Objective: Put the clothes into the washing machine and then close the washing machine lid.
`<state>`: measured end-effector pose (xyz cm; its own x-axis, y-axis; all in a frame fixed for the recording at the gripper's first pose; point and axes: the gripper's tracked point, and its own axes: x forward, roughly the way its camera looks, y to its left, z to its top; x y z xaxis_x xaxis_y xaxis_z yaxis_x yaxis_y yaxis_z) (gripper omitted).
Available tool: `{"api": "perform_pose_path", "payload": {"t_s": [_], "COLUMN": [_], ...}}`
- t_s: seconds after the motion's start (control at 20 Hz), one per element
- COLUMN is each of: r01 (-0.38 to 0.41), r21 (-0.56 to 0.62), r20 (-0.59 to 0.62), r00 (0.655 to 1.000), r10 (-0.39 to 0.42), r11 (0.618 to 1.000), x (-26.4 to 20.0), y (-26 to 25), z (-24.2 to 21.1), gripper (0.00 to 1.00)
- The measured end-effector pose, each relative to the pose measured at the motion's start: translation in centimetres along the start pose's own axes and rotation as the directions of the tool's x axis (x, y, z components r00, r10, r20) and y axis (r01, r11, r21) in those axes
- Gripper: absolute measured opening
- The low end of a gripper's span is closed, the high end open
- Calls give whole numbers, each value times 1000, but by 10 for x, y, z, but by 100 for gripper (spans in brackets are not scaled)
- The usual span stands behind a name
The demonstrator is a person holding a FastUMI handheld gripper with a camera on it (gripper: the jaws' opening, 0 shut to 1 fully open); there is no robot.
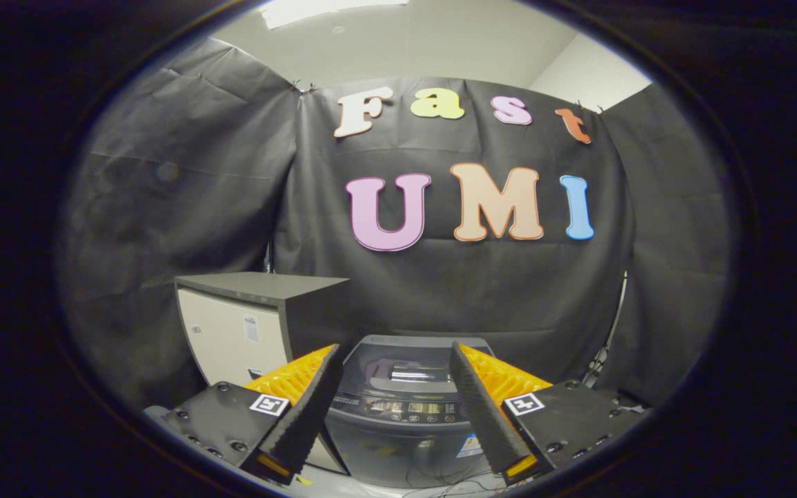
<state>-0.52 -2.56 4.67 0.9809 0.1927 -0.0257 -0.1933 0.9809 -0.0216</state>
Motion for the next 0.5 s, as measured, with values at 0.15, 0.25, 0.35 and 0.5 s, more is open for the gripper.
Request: {"api": "perform_pose_path", "payload": {"t_s": [0.15, 0.25, 0.35, 0.5], "r01": [-14, -19, -9, 1], "r21": [23, 5, -28, -67], "r20": [3, -8, -9, 31], "r00": [1000, 1000, 1000, 1000], "r10": [14, 19, 9, 1], "r11": [1000, 1000, 1000, 998], "x": [-5, -1, -4, -5], "y": [4, 11, 21, 33], "z": [3, 2, -4, -3], "gripper": [97, 97, 97, 97]}}
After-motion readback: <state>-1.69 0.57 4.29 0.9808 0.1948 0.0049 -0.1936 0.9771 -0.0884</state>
